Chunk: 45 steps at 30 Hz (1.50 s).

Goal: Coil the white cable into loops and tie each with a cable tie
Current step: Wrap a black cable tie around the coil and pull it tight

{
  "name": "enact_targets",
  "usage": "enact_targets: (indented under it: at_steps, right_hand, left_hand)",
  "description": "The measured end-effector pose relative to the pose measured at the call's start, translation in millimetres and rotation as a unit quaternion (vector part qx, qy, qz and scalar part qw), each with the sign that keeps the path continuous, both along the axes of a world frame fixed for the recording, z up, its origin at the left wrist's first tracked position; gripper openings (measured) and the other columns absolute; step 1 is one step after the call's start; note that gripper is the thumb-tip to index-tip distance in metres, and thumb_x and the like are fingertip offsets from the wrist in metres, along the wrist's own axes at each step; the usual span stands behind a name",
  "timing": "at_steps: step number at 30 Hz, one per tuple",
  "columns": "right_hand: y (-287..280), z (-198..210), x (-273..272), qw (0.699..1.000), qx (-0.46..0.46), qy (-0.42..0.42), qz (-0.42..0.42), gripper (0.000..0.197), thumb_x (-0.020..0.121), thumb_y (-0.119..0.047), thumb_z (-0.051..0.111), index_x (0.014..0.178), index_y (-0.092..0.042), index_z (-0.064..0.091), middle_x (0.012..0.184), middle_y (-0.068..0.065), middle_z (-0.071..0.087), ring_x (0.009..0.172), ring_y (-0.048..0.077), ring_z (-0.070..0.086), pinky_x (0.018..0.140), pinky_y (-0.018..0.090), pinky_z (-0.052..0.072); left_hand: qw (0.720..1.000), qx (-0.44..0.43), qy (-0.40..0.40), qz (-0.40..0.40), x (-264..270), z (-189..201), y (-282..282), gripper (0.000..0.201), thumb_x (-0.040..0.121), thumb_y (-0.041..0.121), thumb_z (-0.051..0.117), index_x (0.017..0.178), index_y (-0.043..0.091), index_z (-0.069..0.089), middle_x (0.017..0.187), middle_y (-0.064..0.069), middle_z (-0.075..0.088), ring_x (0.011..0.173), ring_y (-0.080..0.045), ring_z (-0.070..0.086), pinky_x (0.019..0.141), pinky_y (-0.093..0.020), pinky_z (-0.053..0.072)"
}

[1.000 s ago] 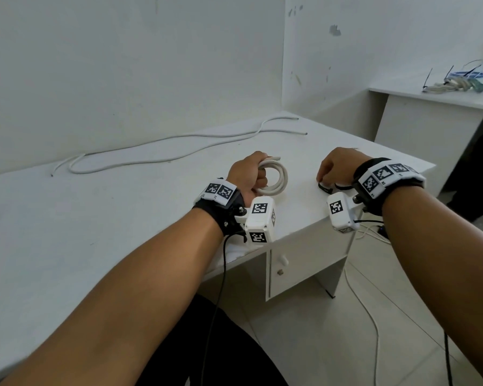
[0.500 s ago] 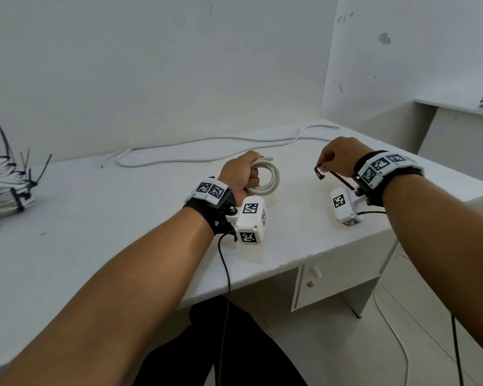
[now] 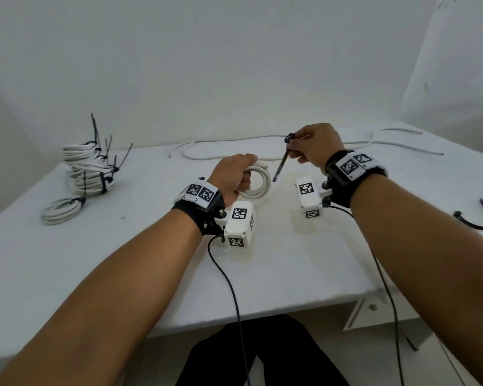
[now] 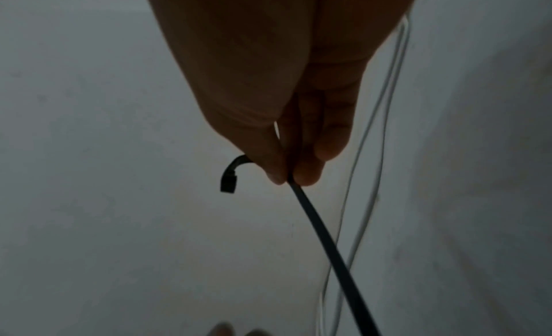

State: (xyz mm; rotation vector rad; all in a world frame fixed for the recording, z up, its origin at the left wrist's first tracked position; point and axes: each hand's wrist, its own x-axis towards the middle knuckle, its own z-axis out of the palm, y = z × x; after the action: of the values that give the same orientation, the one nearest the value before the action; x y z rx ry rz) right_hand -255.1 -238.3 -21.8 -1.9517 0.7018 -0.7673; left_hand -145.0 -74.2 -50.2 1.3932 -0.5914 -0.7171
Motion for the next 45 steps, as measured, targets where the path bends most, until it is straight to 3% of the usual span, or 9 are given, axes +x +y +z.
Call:
enact_targets:
  at_steps: [3,9,14,22,26,29,32,38,45]
  right_hand:
    - [24.7,-9.8,35.4,0.996,0.070,0.000,0.055,0.005,0.082,-0.015,0.075,0.082,-0.012,0.071,0.083,0.010,0.076,0.071,0.016,0.072,0.058,0.028,0.053]
    - [67.6,-25.8,67.6,0.971,0.167,0.037,0.169,0.008,0.087,-0.007,0.068,0.081,-0.010,0.065,0.066,0.004,0.065,0.049,0.011,0.059,0.050,0.021,0.047]
    - [64.2,-25.7,57.3,0.967,0.130,0.110,0.191,0.011,0.089,-0.008,0.068,0.078,-0.010,0.065,0.058,0.002,0.065,0.045,0.010,0.059,0.047,0.021,0.050]
    - [66.2,-25.6,46.2,0.942,0.203,-0.021,0.266,0.020,0.094,0.003,0.053,0.102,-0.012,0.065,0.086,0.008,0.073,0.076,0.020,0.070,0.073,0.034,0.061]
    - [75.8,-29.6,48.8,0.923,0.123,-0.029,0.364,0.039,0.085,0.017,0.054,0.108,-0.015,0.059,0.102,0.009,0.068,0.085,0.023,0.063,0.079,0.040,0.055]
    - [81.9,-33.9,54.1,0.936,0.005,0.006,0.351,0.030,0.081,0.006,0.068,0.099,-0.018,0.068,0.097,0.007,0.069,0.085,0.021,0.063,0.082,0.043,0.053]
    - [83.6,-34.8,54.0,0.948,-0.086,0.026,0.305,0.015,0.080,-0.012,0.079,0.092,-0.019,0.074,0.088,-0.010,0.072,0.089,0.009,0.068,0.087,0.025,0.051]
    - [77.9,-33.0,57.1,0.964,-0.161,-0.071,0.198,0.007,0.081,-0.020,0.079,0.088,-0.022,0.076,0.120,-0.012,0.065,0.103,-0.008,0.059,0.090,0.002,0.035]
    - [70.6,-32.0,53.7,0.971,-0.104,-0.056,0.207,0.010,0.088,-0.018,0.070,0.093,-0.014,0.077,0.100,-0.007,0.076,0.092,0.007,0.069,0.079,0.023,0.051]
  left_hand:
    - [1.000,0.008,-0.003,0.015,18.8,-7.2,15.8,0.045,0.095,0.016,0.053,0.051,0.019,0.045,0.042,0.007,0.028,0.039,-0.010,0.018,0.051,-0.027,0.019]
    - [0.999,0.035,-0.012,0.027,32.1,-9.7,33.9,0.025,0.097,0.017,0.053,0.072,0.014,0.049,0.038,0.010,0.040,0.031,-0.005,0.033,0.040,-0.019,0.029]
    - [0.999,0.010,-0.043,-0.009,40.3,-22.4,32.9,0.015,0.096,0.014,0.058,0.106,0.018,0.067,0.055,0.002,0.037,0.040,-0.007,0.022,0.039,-0.018,0.019]
    - [0.996,-0.038,-0.029,0.074,35.2,-10.9,30.8,0.018,0.095,0.021,0.059,0.085,0.009,0.069,0.063,-0.003,0.053,0.043,-0.008,0.035,0.040,-0.019,0.026]
    - [0.989,-0.048,0.095,0.104,48.4,-9.0,42.1,0.024,0.093,0.024,0.056,0.073,0.015,0.066,0.048,0.005,0.029,0.037,-0.007,0.023,0.035,-0.018,0.021]
    - [0.986,-0.035,0.112,0.121,50.0,-10.6,44.9,0.017,0.092,0.022,0.057,0.079,0.013,0.063,0.053,0.003,0.026,0.037,-0.008,0.021,0.034,-0.015,0.021]
    - [0.985,-0.025,0.110,0.128,47.9,-10.9,43.1,0.010,0.089,0.022,0.060,0.088,0.012,0.060,0.057,0.000,0.030,0.038,-0.009,0.022,0.036,-0.013,0.023]
    - [0.994,0.030,-0.041,0.092,44.6,-15.0,38.0,0.035,0.092,0.015,0.053,0.058,0.017,0.052,0.052,0.001,0.035,0.041,-0.011,0.025,0.046,-0.028,0.018]
    - [0.986,0.013,-0.136,0.092,35.4,-17.4,35.8,0.007,0.093,0.022,0.060,0.094,0.020,0.067,0.071,-0.006,0.059,0.039,-0.009,0.036,0.043,-0.021,0.030]
